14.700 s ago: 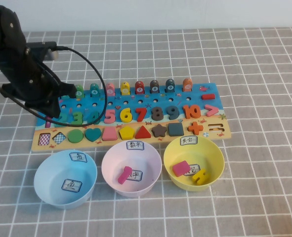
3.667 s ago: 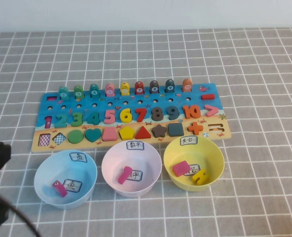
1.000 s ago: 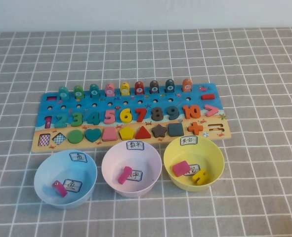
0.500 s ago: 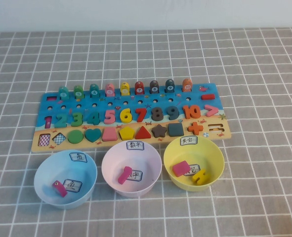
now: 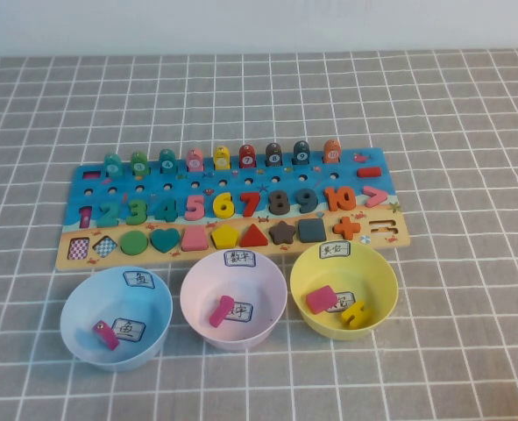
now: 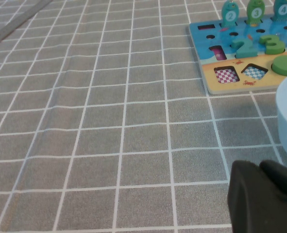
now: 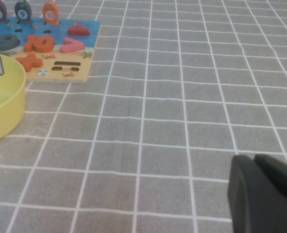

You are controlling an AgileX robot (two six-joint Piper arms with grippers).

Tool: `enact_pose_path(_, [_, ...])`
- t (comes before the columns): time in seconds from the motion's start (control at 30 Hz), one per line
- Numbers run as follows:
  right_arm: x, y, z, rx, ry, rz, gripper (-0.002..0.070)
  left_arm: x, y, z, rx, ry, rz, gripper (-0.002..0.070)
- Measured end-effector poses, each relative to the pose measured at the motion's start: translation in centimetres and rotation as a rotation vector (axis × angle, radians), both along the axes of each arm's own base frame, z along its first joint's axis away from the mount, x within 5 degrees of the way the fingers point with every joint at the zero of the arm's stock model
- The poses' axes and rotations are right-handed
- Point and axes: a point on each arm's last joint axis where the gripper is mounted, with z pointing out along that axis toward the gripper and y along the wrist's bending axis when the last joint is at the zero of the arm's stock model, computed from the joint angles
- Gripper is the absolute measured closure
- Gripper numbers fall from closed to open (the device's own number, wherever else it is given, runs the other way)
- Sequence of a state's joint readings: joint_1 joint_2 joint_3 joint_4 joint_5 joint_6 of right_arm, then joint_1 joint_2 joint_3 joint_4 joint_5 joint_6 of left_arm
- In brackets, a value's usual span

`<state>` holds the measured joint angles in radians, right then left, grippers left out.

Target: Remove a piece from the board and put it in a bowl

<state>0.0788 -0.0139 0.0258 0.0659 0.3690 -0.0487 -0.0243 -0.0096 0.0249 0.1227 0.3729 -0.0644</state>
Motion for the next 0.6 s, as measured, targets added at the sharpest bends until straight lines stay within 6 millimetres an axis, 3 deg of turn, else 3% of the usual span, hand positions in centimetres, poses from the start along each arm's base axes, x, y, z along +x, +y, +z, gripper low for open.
enact_pose_path(0.6, [0.0, 0.0, 0.0, 0.0, 0.0, 0.0, 0.0694, 0.0, 0.01, 0.0, 0.009, 0.0, -0.002, 0.0676])
